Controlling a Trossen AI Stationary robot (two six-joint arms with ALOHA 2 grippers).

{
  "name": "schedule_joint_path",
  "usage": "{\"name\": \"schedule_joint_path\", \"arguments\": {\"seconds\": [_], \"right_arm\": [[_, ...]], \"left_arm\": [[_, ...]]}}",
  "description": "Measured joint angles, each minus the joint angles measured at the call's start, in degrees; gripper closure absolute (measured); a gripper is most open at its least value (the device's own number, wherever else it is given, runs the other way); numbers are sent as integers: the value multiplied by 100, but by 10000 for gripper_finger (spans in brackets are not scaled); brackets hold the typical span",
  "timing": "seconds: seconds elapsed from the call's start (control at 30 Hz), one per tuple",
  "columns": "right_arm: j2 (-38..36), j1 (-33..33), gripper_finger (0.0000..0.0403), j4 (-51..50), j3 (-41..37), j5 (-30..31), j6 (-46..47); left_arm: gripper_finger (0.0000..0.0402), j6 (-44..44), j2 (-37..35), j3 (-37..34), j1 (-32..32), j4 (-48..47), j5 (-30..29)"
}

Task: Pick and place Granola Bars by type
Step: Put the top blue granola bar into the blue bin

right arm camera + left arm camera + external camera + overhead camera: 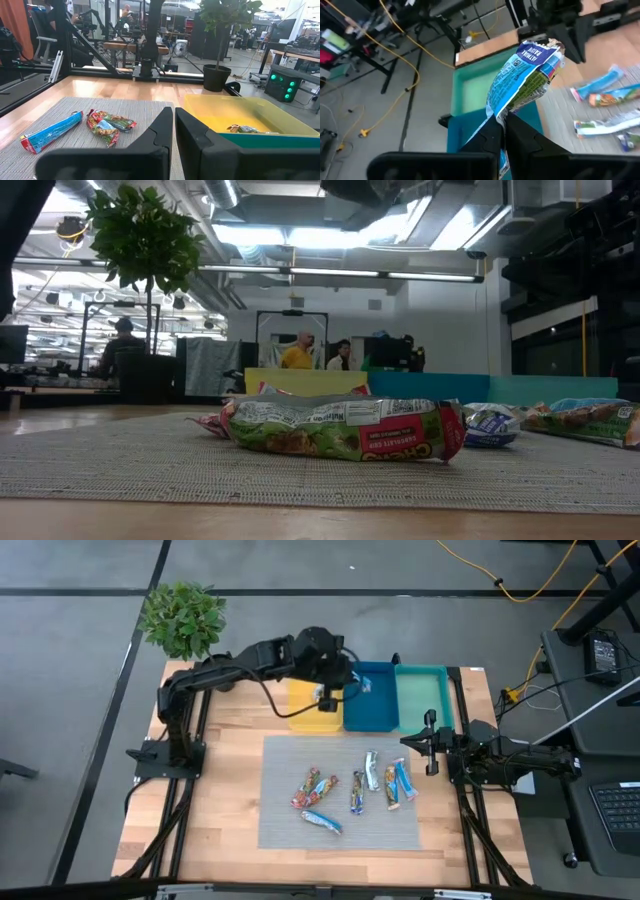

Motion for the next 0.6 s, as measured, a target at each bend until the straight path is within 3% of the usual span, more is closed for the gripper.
{"name": "schedule_joint_path", "arguments": {"seconds": [0.3, 0.6], "right_arm": [[1, 0, 379, 2, 1, 2, 0], [42, 0, 379, -11, 2, 6, 0]], "left_arm": [[395, 47, 346, 177, 349, 194, 166], [395, 56, 1415, 1947, 540, -202, 369]]}}
